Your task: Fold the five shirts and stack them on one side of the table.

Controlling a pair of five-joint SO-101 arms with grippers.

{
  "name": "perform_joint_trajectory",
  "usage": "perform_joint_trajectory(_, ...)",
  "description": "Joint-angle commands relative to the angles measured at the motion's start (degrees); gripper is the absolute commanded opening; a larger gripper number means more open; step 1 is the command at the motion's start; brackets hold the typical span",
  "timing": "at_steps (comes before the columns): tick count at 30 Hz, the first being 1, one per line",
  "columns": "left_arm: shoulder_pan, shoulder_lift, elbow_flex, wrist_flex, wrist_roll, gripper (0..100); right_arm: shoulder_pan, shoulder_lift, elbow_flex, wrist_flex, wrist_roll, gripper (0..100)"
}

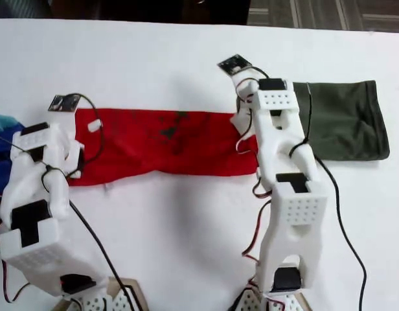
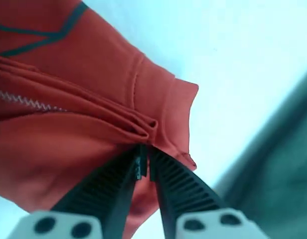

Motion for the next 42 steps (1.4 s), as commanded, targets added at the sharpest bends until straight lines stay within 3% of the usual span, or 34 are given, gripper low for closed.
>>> perform_joint_trajectory(1, 0.8, 0.1, 0.2, -1.4, 0.4, 3, -1.5, -4.5, -2.2, 1.3, -0.3, 1.9)
perform_joint_trajectory(10, 0.8, 0.1, 0.2, -1.4, 0.4, 3, -10.2, -19.0, -1.7, 7.3, -0.4, 1.9)
perform_joint_trajectory(14, 0.8, 0.1, 0.2, -1.4, 0.4, 3, -15.1, -18.9, -0.6, 9.9, -0.4, 1.9)
perform_joint_trajectory(23, 0.8, 0.1, 0.2, -1.4, 0.4, 3, -20.5, -11.1, 7.6, 2.6, -0.4, 1.9)
perform_joint_trajectory(34, 0.8, 0.1, 0.2, -1.4, 0.4, 3, -20.8, -3.9, 7.3, -5.1, -0.4, 1.9)
perform_joint_trajectory(42, 0.8, -0.2, 0.2, -1.4, 0.4, 3, -17.3, -15.8, 7.4, -2.8, -0.4, 1.9)
